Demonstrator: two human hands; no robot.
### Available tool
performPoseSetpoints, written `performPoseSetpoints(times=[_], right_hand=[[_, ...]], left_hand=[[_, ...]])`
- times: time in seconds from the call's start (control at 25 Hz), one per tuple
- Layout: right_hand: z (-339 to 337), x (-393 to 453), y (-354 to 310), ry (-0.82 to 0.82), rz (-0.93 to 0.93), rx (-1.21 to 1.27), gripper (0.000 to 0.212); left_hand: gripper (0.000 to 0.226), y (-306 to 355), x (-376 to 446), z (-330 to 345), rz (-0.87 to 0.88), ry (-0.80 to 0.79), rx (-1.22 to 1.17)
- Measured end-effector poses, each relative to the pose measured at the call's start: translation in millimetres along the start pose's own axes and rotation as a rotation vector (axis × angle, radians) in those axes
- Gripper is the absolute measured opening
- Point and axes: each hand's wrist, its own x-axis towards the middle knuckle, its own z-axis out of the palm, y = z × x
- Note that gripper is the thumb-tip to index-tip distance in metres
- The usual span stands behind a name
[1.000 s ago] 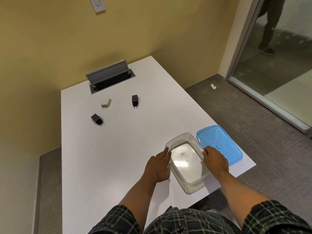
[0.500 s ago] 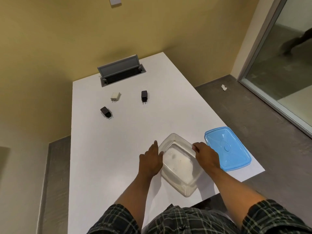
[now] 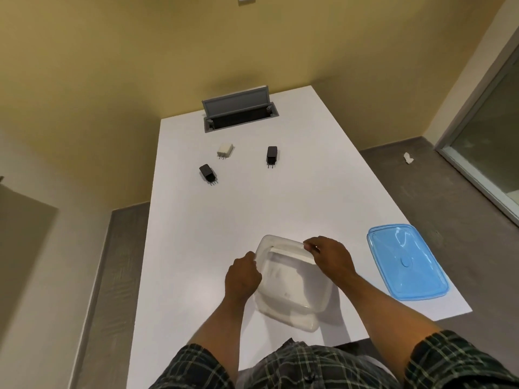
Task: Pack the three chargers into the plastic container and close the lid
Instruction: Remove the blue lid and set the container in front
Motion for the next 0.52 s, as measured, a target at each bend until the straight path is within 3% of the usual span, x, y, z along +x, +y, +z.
performPoseSetpoints(times=[0.24, 0.52], right_hand=[[8.1, -1.3, 2.1, -0.064, 0.096, 0.053, 0.049], [15.9, -1.0, -5.0, -0.046, 0.121, 0.104, 0.043]], left_hand=[[0.024, -25.6, -10.3, -3.1, -0.158, 0.056, -0.147], [0.023, -34.9, -24.7, -0.1, -0.242, 0.032, -0.249]])
